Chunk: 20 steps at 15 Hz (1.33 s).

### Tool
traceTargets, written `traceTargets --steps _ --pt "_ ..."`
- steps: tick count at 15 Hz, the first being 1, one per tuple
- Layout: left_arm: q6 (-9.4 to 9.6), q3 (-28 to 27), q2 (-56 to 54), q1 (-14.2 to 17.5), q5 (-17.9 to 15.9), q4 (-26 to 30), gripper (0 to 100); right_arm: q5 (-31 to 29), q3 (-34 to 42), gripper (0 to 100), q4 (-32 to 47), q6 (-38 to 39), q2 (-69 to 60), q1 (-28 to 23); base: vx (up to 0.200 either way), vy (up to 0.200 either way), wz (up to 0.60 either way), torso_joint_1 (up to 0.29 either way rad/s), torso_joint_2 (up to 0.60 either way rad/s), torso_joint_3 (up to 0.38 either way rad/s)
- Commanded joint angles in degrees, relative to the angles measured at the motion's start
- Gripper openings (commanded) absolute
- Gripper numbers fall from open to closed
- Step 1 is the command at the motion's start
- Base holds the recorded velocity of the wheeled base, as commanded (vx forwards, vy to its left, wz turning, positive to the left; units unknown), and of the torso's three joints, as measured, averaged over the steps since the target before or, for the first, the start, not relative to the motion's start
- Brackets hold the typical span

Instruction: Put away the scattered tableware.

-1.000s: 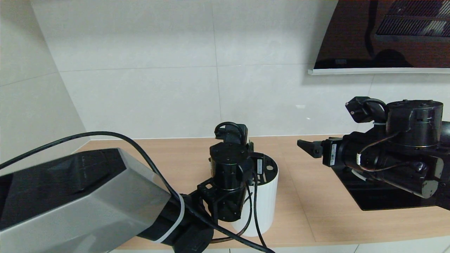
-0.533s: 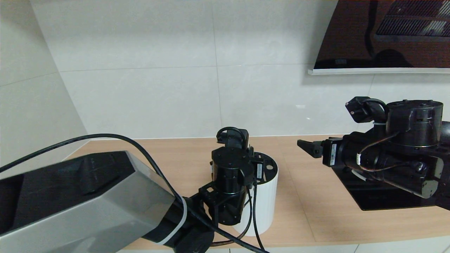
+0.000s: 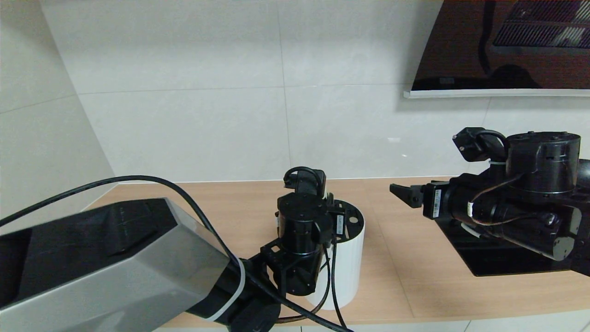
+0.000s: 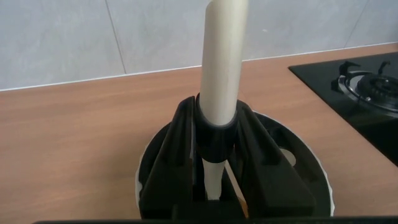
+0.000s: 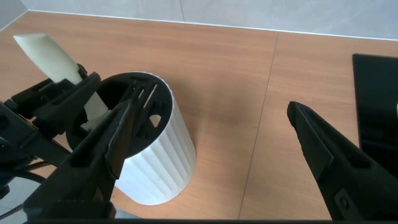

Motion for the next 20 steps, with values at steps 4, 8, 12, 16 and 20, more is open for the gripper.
traceTargets --steps 4,8,12,16,20 --pt "-0.04 0.0 -0.2 0.0 0.0 0.0 100 -0.1 0.0 100 0.0 0.0 0.1 0.0 0.000 0.000 0.00 0.000 0.00 0.000" --pt "-0.12 0.0 -0.3 0.0 0.0 -0.1 100 0.0 0.0 100 0.0 0.0 0.1 0.0 0.000 0.000 0.00 0.000 0.00 0.000" --pt "-0.12 4.5 -5.5 0.0 -1.2 -4.5 100 -0.1 0.1 100 0.0 0.0 0.0 0.0 0.000 0.000 0.00 0.000 0.00 0.000" --pt "0.14 12.9 -16.6 0.0 -10.6 -7.0 100 0.0 0.3 100 0.0 0.0 -0.6 0.0 0.000 0.000 0.00 0.000 0.00 0.000" --pt "0.14 14.2 -32.7 2.3 -16.3 -4.1 100 -0.4 1.3 100 0.0 -4.3 -6.7 0.0 0.000 0.000 0.00 0.000 0.00 0.000"
